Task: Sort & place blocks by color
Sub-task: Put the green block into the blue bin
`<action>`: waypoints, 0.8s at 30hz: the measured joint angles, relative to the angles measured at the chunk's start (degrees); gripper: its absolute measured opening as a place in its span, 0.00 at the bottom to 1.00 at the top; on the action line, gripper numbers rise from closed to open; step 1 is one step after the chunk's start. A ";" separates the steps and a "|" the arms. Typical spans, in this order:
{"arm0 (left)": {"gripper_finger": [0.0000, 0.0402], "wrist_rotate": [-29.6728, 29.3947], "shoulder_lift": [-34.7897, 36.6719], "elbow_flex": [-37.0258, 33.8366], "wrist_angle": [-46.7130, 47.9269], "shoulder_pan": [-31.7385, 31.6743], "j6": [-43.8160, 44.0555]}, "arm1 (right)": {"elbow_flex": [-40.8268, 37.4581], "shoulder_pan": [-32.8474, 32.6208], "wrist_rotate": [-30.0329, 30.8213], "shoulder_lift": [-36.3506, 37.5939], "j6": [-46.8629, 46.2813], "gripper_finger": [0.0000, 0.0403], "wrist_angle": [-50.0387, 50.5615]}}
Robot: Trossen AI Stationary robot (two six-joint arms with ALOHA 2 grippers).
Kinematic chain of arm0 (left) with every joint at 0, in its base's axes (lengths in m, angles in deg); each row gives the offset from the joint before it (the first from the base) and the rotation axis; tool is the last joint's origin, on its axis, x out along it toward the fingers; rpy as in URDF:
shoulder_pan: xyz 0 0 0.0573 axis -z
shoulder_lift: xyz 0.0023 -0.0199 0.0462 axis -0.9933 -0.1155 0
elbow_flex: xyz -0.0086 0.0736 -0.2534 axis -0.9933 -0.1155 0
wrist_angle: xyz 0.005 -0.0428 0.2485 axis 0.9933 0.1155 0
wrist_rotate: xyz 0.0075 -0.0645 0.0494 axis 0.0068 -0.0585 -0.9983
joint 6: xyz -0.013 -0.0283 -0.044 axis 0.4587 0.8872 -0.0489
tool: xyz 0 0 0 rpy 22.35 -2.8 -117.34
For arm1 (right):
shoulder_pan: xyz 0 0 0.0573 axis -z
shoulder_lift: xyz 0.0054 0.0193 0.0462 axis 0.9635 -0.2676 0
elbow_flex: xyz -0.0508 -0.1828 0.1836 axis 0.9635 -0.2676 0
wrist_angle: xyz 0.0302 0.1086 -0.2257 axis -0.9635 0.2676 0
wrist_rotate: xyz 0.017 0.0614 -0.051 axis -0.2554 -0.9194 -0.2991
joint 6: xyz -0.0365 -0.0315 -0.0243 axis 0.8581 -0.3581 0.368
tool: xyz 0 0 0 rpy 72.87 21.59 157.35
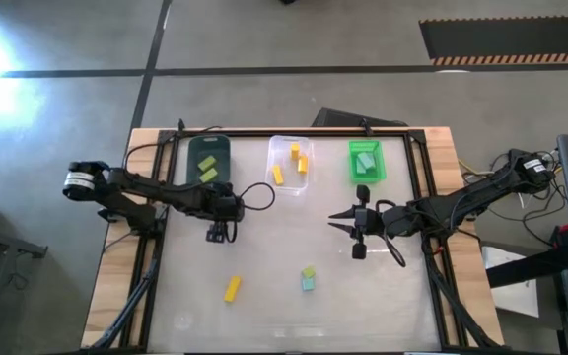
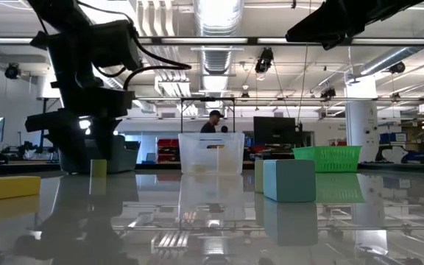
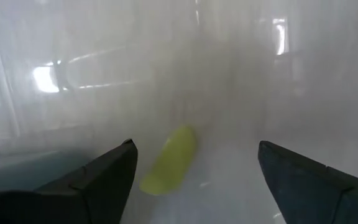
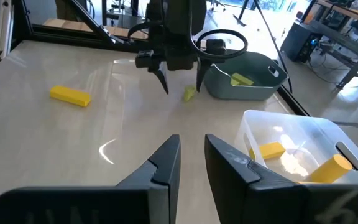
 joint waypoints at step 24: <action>0.23 -0.84 -0.02 -3.54 -4.18 -1.87 2.05 | -0.87 0.01 -0.01 0.00 -1.12 0.16 0.00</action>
